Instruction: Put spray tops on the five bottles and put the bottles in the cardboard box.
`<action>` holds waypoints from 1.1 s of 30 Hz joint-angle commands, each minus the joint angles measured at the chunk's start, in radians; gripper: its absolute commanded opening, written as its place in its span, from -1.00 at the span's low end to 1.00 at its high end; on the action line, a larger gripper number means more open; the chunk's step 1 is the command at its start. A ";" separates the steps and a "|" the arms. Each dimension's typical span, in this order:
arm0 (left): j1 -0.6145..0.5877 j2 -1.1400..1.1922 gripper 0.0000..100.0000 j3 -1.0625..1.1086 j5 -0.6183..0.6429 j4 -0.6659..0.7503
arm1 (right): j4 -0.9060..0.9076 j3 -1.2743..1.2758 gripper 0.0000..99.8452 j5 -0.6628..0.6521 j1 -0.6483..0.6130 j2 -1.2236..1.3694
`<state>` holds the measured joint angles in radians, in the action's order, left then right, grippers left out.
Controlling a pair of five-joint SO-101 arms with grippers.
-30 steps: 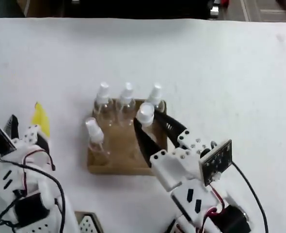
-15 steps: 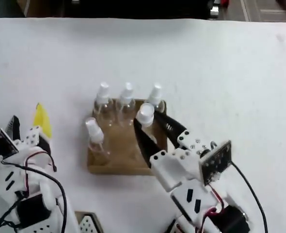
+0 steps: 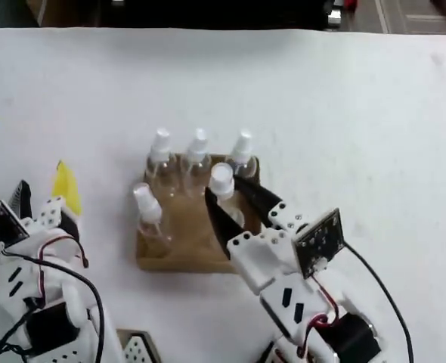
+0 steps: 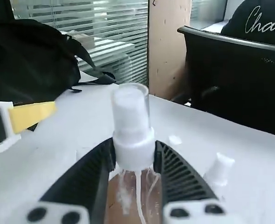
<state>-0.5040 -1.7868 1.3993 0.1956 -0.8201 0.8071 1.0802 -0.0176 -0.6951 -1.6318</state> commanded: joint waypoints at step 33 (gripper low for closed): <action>0.010 -0.018 -0.53 -0.008 -0.014 0.029 | -0.010 0.201 -0.80 -0.011 0.074 -0.005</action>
<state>-0.5040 -1.7868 1.3993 0.1956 -0.8201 0.8071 1.2873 -0.0176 -0.6122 -1.6303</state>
